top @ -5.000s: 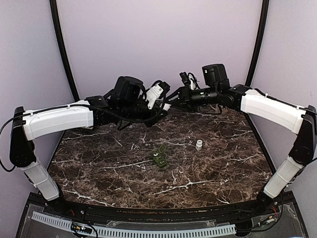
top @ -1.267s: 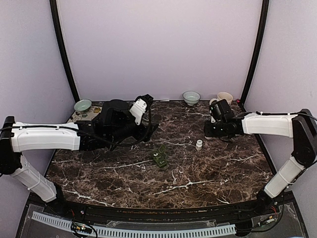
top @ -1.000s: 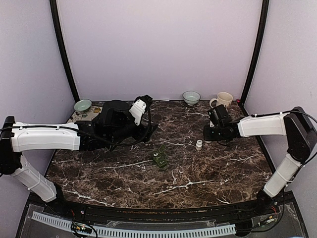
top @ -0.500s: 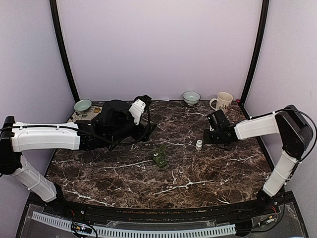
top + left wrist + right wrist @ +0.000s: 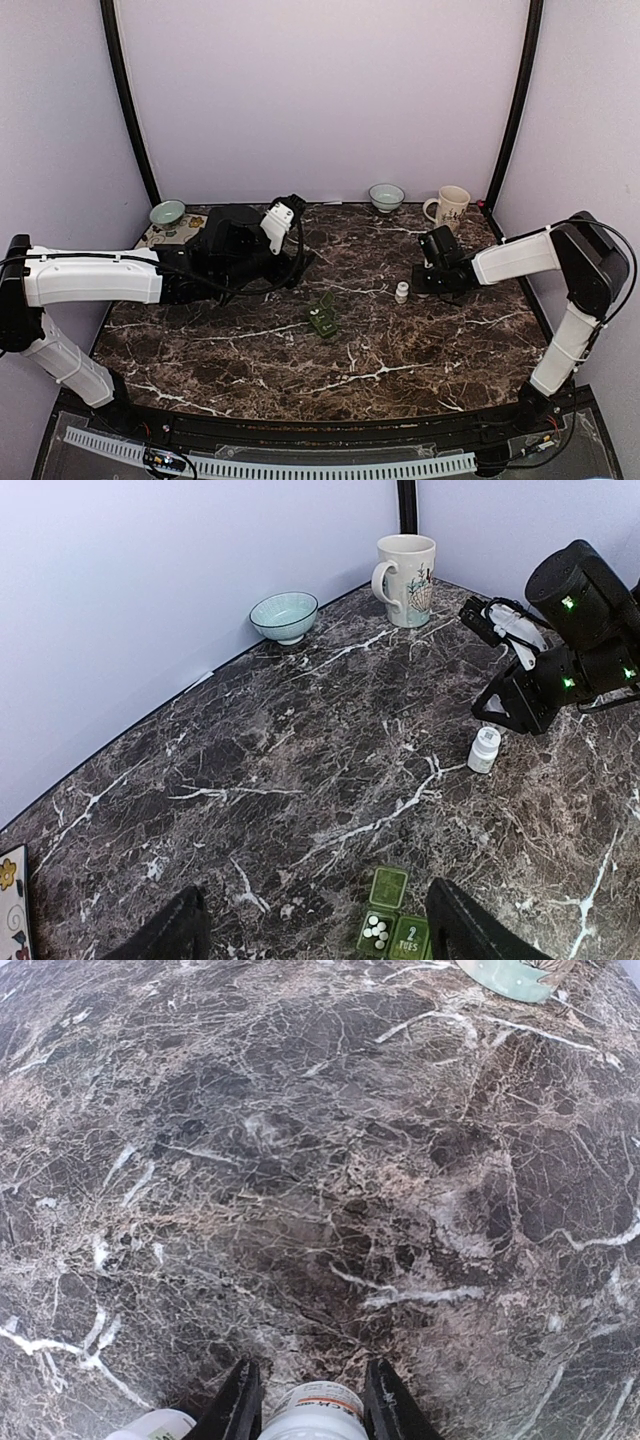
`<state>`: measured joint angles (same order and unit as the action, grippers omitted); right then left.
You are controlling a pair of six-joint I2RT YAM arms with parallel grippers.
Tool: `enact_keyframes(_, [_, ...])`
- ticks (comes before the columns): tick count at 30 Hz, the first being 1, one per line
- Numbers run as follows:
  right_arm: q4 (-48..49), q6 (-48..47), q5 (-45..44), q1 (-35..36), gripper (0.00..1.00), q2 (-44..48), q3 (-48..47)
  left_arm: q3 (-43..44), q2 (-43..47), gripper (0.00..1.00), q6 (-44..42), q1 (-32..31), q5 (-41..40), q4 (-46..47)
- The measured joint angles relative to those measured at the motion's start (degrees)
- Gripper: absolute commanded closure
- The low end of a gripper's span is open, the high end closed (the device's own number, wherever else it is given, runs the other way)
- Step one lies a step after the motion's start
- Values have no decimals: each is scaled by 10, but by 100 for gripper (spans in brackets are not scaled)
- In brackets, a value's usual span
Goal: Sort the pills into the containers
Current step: Place the pill bottle at the center of the board.
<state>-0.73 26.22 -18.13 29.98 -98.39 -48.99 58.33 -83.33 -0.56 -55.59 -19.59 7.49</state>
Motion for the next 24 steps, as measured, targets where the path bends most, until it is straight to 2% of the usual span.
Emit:
enact_keyframes(10, [8,4,-4,0,62,0,9,-4,0,23,3,0,0,0])
enact_keyframes(13, [9,6,-4,0,55,0,10,-5,0,23,4,0,0,0])
enact_keyframes(17, [8,6,-6,0,50,0,11,-8,0,22,6,0,0,0])
enact_keyframes(24, [7,7,-8,0,49,0,11,-16,9,22,9,0,0,1])
